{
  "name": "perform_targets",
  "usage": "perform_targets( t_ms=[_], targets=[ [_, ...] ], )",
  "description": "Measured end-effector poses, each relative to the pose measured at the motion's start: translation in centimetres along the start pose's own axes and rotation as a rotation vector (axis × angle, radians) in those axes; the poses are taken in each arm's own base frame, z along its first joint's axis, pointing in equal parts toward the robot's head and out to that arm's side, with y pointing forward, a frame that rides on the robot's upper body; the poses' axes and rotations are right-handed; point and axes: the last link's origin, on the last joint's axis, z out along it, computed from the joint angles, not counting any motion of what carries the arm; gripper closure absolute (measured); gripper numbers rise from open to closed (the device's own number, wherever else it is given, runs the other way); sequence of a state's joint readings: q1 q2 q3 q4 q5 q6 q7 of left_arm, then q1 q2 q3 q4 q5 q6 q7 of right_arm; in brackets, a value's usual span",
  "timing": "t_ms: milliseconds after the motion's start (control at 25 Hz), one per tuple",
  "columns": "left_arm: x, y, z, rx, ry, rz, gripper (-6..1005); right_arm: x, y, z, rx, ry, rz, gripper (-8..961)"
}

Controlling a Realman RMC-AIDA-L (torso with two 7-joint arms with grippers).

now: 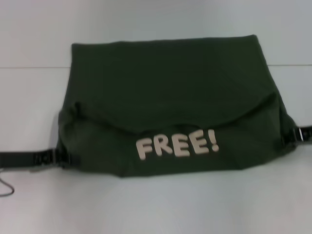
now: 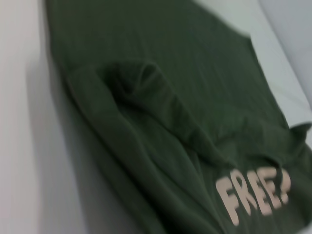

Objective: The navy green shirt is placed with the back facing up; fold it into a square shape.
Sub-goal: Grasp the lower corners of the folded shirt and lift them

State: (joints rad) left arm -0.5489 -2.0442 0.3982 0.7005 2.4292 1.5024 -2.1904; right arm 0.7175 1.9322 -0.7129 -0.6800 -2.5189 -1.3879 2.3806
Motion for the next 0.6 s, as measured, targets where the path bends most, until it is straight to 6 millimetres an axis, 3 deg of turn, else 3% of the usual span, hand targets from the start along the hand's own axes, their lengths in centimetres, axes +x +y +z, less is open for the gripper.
perform_targets(
  t_ms=[160, 320, 440, 600],
  targets=[
    [-2.0, 1.1, -1.2, -0.069, -0.16, -0.02, 952, 2.3, 0.5, -1.4, -0.077, 0.116, -0.052, 917],
    [-3.5, 2.0, -2.8, -0.153, -0.274, -0.047, 952, 6.0, 0.7, -2.5, -0.181, 0.269, -0.105, 917],
    [-4.3, 2.5, -3.9, -0.198, -0.345, -0.071, 952, 9.0, 0.5, -2.6, -0.229, 0.357, -0.125, 916],
    [-5.4, 2.9, -4.5, -0.212, -0.451, -0.072, 952, 10.8, 0.6, -2.5, -0.263, 0.404, -0.141, 916]
  ],
)
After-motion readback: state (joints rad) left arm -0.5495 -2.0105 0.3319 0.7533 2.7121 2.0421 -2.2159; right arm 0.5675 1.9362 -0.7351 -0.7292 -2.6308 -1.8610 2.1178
